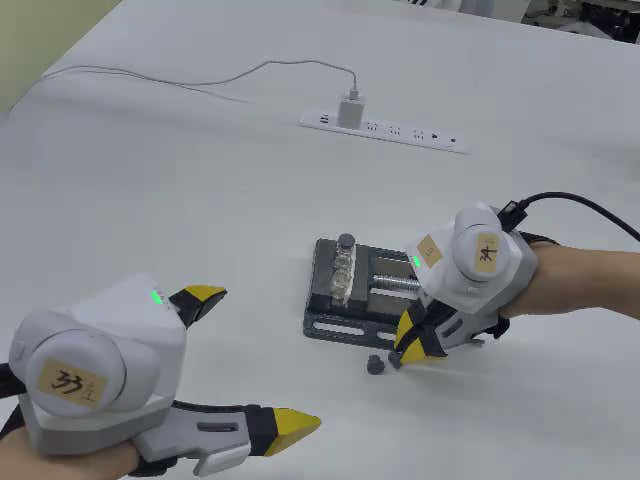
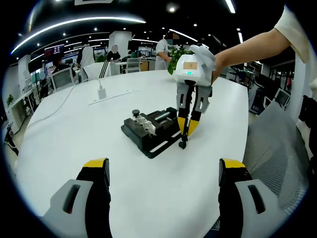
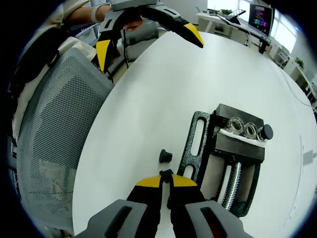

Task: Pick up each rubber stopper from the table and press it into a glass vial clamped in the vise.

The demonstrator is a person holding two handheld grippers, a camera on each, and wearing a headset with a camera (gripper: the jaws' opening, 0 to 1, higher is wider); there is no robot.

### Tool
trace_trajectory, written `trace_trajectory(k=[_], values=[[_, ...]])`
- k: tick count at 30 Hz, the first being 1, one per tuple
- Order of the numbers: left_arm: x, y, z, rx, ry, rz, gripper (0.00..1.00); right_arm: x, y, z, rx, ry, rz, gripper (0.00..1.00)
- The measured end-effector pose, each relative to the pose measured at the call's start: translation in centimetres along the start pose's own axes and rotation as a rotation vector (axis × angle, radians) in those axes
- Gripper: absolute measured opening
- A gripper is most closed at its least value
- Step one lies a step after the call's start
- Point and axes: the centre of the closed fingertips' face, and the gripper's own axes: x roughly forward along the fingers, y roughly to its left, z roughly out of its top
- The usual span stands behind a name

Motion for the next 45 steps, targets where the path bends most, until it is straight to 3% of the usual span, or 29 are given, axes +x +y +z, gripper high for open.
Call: trace_trajectory(k=[8,12,22,30,39,45], values=[[0.1,-0.2,-0.1,-0.002,0.0,-0.004,0.9,0.1,0.0,0.0,-0.003,-0.003,-0.003,0.0],[0.3,-0.3,-0.1,-0.002,0.001,-0.008,0.9,0.1,0.0,0.1,0.079,-0.01,-0.008,0.0],[0.9,-0.6,0.5,0.015,-0.011,-0.026,0.89,-0.1,-0.1,0.5,0.169,-0.05,-0.027,0.0],[1.0,-0.8,0.8,0.027,-0.021,-0.03,0.89,-1.5,0.1,2.1,0.368,-0.187,-0.042,0.0],[1.2,-1.3,1.5,0.042,-0.043,-0.038,0.88,-3.7,0.3,2.7,0.566,-0.335,-0.061,0.0],[1.2,-1.7,2.4,0.059,-0.072,-0.043,0.86,-5.9,0.3,4.4,0.724,-0.504,-0.061,0.0]])
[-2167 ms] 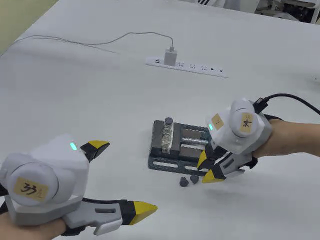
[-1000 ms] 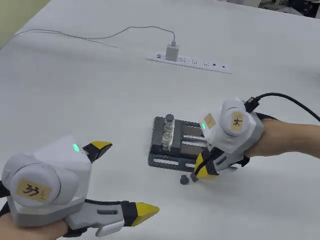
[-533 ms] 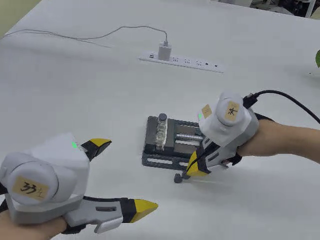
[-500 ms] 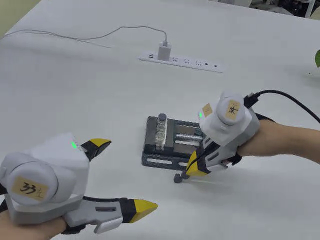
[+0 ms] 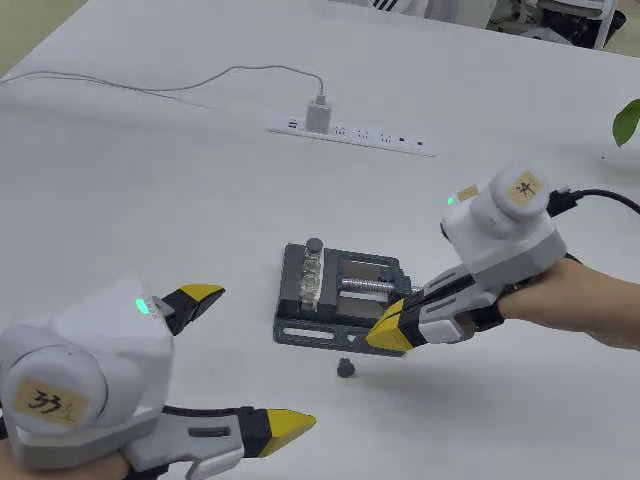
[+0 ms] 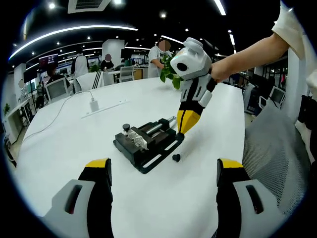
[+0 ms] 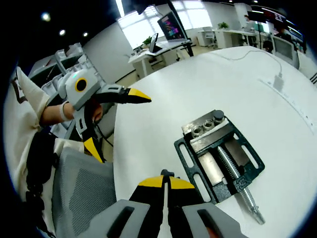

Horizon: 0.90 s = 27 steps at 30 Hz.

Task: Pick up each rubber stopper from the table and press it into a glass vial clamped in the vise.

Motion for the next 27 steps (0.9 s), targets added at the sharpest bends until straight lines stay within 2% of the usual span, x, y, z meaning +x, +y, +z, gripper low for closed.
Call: trace_trajectory(k=[4,5,7,12,14,19,20,21,22,23,25,27], values=[[-0.2,0.0,0.6,0.016,-0.02,0.003,0.84,-0.6,0.7,1.7,0.109,-0.11,0.024,0.0],[-0.3,0.0,0.9,0.022,-0.03,0.004,0.83,-0.8,1.2,2.3,0.138,-0.141,0.045,0.0],[-0.3,0.0,1.2,0.032,-0.041,0.005,0.81,-0.9,1.4,3.0,0.191,-0.188,0.068,0.0],[-0.3,-0.1,1.9,0.049,-0.065,0.002,0.76,-1.7,3.4,4.8,0.313,-0.288,0.142,0.0],[-0.3,-0.1,2.1,0.053,-0.075,0.002,0.75,-1.8,3.7,5.0,0.343,-0.306,0.148,0.0],[-0.2,-0.4,3.1,0.067,-0.106,-0.006,0.67,-2.3,4.7,5.5,0.451,-0.367,0.206,0.0],[-0.1,-0.5,3.4,0.069,-0.117,-0.011,0.64,-2.5,4.9,5.6,0.505,-0.381,0.224,0.0],[-0.1,-0.5,3.5,0.068,-0.122,-0.013,0.62,-2.5,5.1,5.5,0.527,-0.383,0.235,0.0],[-0.1,-0.6,3.7,0.069,-0.127,-0.015,0.6,-2.7,4.7,5.5,0.525,-0.395,0.231,0.0],[0.0,-0.7,4.0,0.072,-0.136,-0.018,0.59,-2.8,4.7,5.5,0.559,-0.397,0.244,0.0],[0.1,-0.9,4.4,0.079,-0.149,-0.026,0.54,-3.0,4.9,5.6,0.569,-0.418,0.258,0.0],[0.3,-1.0,4.9,0.085,-0.159,-0.034,0.49,-3.2,5.2,5.8,0.614,-0.435,0.273,0.0]])
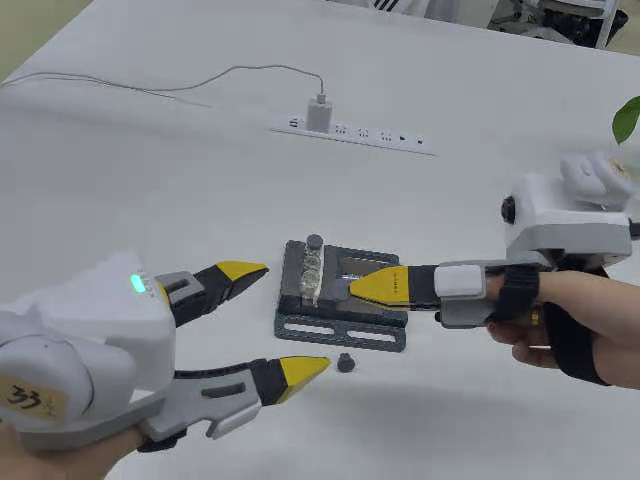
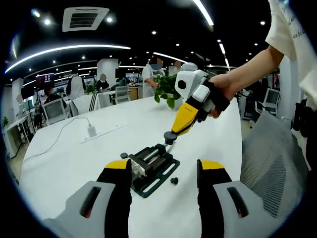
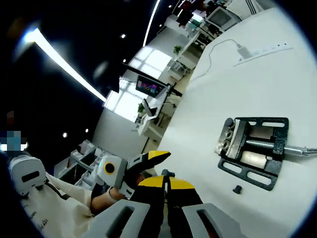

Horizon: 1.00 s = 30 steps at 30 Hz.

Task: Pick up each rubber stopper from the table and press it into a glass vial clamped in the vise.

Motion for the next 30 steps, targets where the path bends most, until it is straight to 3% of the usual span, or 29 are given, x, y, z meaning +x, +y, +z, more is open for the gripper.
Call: trace_trajectory(k=[13,20,30], values=[[1.2,-1.2,2.0,-0.034,-0.068,-0.051,0.21,-0.2,1.0,-0.2,0.291,-0.087,0.084,0.0],[1.2,-1.6,2.1,-0.055,-0.071,-0.065,0.13,-0.5,0.4,-0.5,0.339,-0.091,0.093,0.0],[1.0,-1.7,2.3,-0.089,-0.089,-0.072,0.07,-0.2,1.1,-1.1,0.368,-0.096,0.113,0.0]])
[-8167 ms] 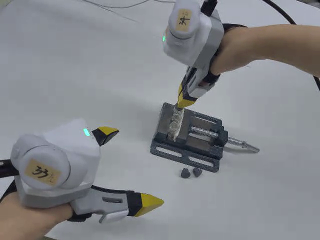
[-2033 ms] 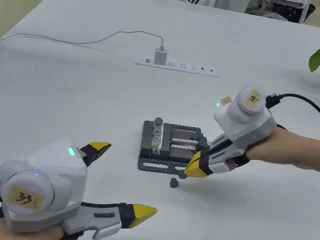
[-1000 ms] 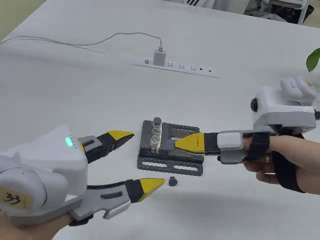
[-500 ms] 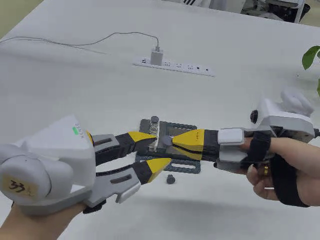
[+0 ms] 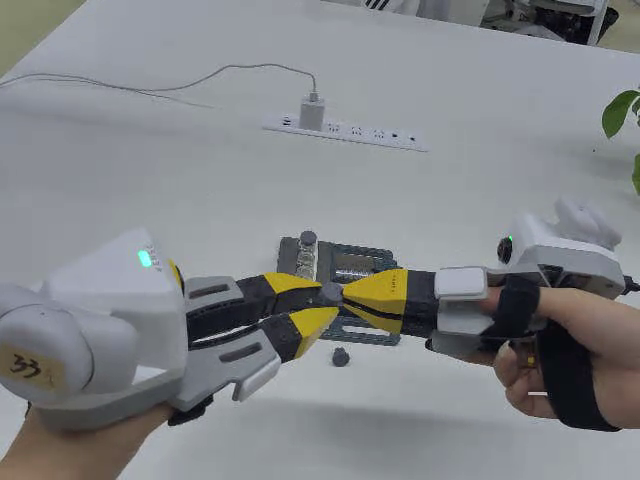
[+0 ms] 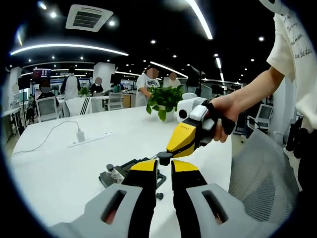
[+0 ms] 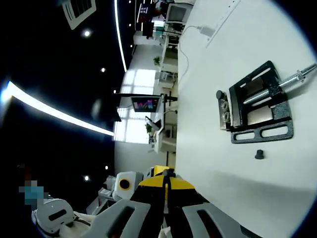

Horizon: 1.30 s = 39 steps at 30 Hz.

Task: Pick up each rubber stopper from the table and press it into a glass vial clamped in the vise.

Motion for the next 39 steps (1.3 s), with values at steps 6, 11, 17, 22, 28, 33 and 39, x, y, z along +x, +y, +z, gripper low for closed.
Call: trace_trajectory(k=[6,11,17,22,28,33,39], values=[[0.0,-0.3,0.2,-0.011,-0.008,-0.008,0.06,0.2,0.2,-0.5,0.014,0.001,0.009,0.0],[0.0,-0.4,0.3,-0.02,-0.016,-0.015,0.06,0.1,0.4,-0.7,0.032,-0.002,0.024,0.0],[0.0,-0.6,0.5,-0.035,-0.03,-0.022,0.06,-0.1,0.5,-0.8,0.082,-0.021,0.061,0.0],[-0.1,-0.7,0.4,-0.042,-0.022,-0.034,0.05,-0.4,0.3,-0.7,0.083,-0.026,0.071,0.0],[-0.1,-0.9,0.2,-0.035,-0.011,-0.04,0.05,-0.3,0.5,-1.0,-0.019,-0.033,0.07,0.0],[-0.1,-0.9,0.0,-0.039,0.0,-0.041,0.05,-0.6,0.0,-0.4,-0.171,-0.058,-0.003,0.1],[-0.2,-1.0,-0.6,-0.031,0.026,-0.047,0.05,-1.2,-0.6,0.2,-0.426,-0.046,-0.107,0.47]])
